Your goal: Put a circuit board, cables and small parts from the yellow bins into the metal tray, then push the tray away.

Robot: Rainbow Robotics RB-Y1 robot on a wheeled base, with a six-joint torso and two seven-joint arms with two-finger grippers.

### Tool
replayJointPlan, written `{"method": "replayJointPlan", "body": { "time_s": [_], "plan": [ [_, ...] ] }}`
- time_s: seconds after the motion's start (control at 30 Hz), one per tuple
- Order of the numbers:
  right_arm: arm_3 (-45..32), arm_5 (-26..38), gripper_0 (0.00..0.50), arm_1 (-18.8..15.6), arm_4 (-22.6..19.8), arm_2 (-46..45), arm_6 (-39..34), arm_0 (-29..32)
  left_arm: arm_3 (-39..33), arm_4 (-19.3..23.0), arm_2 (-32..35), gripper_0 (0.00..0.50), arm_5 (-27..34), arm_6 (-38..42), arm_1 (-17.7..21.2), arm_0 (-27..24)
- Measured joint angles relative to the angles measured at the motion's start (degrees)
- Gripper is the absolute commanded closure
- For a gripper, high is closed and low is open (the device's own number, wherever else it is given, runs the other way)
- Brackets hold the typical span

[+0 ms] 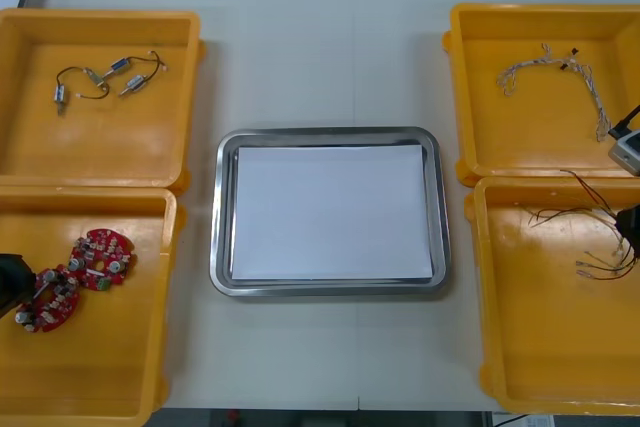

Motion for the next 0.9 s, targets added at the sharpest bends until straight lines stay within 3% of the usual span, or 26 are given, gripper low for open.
{"method": "replayJointPlan", "body": {
  "time_s": [0.27, 0.47, 0.9],
  "plan": [
    [-0.96, 0.04, 0.500, -0.25, -8.49, -0.19, 0.00, -0.39, 0.02, -0.08, -0.06, 0.500, 0.00, 0.00, 0.00, -0.02],
    [-5.12, 0.14, 0.500, -2.43, -12.47, -0.19, 0.00, -0.41, -0.02, -0.14, -0.01, 0.500, 0.16, 0.00, 0.00, -0.09],
    [-10.24, 0.21, 0.500, -7.50, -13.55, 0.38, 0.00, -0.45, -9.65, 1.47, 4.58, 0.500, 12.97, 0.00, 1.28, -0.44]
  ]
}}
